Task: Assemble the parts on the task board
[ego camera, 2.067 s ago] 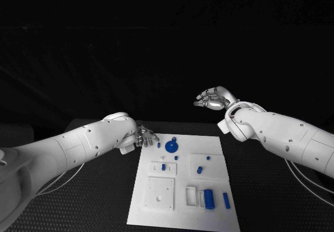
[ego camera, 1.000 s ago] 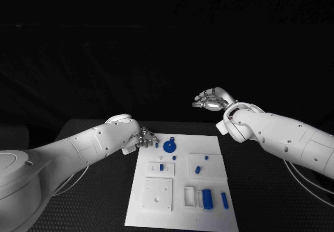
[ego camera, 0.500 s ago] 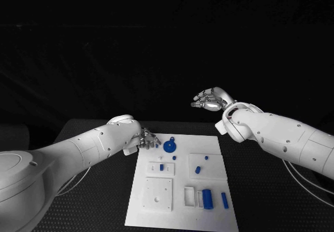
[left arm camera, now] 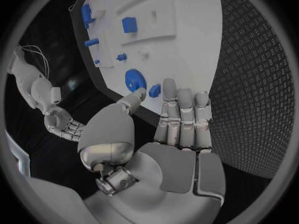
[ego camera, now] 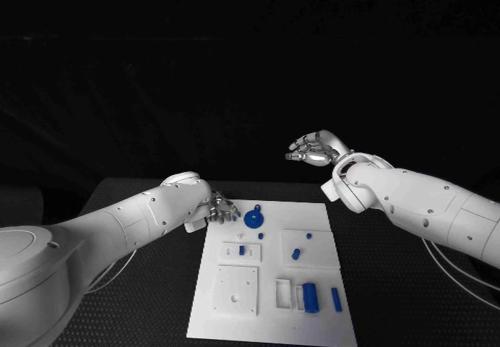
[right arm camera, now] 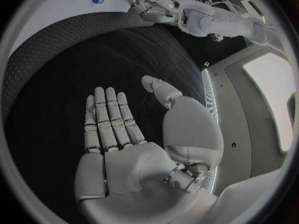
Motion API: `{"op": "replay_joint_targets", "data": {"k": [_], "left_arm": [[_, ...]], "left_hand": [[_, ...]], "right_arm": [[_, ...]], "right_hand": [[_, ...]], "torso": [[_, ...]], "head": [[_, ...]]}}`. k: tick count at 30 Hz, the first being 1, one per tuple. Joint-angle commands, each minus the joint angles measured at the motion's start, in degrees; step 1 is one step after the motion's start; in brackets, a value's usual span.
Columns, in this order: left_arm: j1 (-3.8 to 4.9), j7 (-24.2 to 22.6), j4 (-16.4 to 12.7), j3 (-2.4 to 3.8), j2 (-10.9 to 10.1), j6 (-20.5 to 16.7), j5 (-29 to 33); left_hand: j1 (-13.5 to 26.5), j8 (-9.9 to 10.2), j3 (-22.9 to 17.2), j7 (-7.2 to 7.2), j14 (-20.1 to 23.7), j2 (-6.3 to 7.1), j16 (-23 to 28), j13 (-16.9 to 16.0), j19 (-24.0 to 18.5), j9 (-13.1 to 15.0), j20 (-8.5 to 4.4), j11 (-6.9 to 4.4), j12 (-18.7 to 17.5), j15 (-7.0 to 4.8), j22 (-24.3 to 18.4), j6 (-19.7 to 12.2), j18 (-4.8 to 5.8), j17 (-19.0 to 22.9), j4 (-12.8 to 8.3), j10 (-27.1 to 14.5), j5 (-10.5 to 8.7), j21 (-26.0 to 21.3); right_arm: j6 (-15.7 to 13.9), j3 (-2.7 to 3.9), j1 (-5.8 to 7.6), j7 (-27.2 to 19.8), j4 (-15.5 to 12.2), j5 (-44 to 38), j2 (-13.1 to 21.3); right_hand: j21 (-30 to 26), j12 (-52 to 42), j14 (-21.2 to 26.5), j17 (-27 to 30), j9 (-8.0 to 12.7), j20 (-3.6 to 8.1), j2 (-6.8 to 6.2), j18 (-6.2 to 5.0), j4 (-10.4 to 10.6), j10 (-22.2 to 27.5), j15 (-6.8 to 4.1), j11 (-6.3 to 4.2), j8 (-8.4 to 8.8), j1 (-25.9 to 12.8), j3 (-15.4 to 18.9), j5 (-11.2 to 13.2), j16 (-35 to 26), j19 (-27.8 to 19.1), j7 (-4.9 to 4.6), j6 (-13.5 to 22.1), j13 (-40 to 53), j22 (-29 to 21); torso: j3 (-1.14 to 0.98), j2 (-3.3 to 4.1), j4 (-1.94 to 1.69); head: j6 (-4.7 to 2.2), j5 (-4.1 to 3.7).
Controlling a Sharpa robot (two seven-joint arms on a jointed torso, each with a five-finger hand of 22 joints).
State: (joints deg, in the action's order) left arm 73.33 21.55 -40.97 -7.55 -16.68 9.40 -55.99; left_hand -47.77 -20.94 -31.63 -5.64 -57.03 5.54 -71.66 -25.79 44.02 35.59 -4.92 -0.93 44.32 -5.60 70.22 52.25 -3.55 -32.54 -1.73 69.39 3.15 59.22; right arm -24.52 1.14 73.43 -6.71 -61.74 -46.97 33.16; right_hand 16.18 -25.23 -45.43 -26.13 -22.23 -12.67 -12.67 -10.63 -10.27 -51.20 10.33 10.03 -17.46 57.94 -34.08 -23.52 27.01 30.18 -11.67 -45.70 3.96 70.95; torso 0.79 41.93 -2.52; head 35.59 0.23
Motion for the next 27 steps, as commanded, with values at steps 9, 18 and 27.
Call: {"op": "replay_joint_targets", "data": {"k": [9,18,27], "left_arm": [[-0.17,-1.5,0.8,-0.02,-0.1,1.1,1.7],[-0.15,-2.4,1.0,0.00,0.0,0.5,3.6],[-0.15,-2.5,1.8,0.00,0.1,1.3,3.9]], "left_hand": [[0.0,-0.1,0.1,-0.19,0.8,-2.08,-0.2,0.3,-0.4,-0.5,-5.97,0.42,-0.1,0.10,0.2,-0.3,1.14,0.2,-0.7,-0.5,-0.21,-0.6],[-1.7,-0.3,-0.6,-0.27,1.0,-4.27,-0.3,0.4,-0.6,-0.8,-5.86,0.50,0.0,0.22,0.4,-0.4,1.19,0.4,-2.1,-0.7,-0.18,-0.7],[-3.8,-0.3,-1.1,-0.45,1.3,-5.48,-0.2,0.7,-0.8,-1.3,-5.67,0.69,-0.3,0.45,0.7,-0.7,1.31,0.7,-4.0,-0.9,-0.17,-0.9]], "right_arm": [[-0.2,0.03,0.00,-0.6,0.0,-0.1,-0.3],[0.0,0.03,0.00,-0.5,0.2,-0.1,-0.7],[0.1,0.03,0.00,-0.5,0.2,-0.1,-0.7]], "right_hand": [[-0.3,0.4,0.4,0.1,0.1,0.00,0.21,0.45,0.1,0.2,-0.05,0.00,-0.14,0.0,0.2,-0.4,-0.3,-0.4,-0.53,0.4,0.0,0.1],[-0.3,0.4,0.4,0.1,0.1,0.01,0.23,0.44,0.1,0.2,-0.08,-0.02,-0.18,0.0,0.1,-0.4,-0.2,-0.4,-0.51,0.3,0.0,0.2],[-0.3,0.4,0.4,0.1,0.1,0.01,0.22,0.45,0.1,0.1,-0.09,-0.03,-0.19,0.0,0.1,-0.4,-0.2,-0.4,-0.50,0.3,0.0,0.2]], "torso": [[-0.07,0.08,0.07],[-0.01,0.02,-0.01],[-0.01,0.00,0.03]], "head": [[0.12,0.03],[0.33,0.08],[0.38,0.20]]}}
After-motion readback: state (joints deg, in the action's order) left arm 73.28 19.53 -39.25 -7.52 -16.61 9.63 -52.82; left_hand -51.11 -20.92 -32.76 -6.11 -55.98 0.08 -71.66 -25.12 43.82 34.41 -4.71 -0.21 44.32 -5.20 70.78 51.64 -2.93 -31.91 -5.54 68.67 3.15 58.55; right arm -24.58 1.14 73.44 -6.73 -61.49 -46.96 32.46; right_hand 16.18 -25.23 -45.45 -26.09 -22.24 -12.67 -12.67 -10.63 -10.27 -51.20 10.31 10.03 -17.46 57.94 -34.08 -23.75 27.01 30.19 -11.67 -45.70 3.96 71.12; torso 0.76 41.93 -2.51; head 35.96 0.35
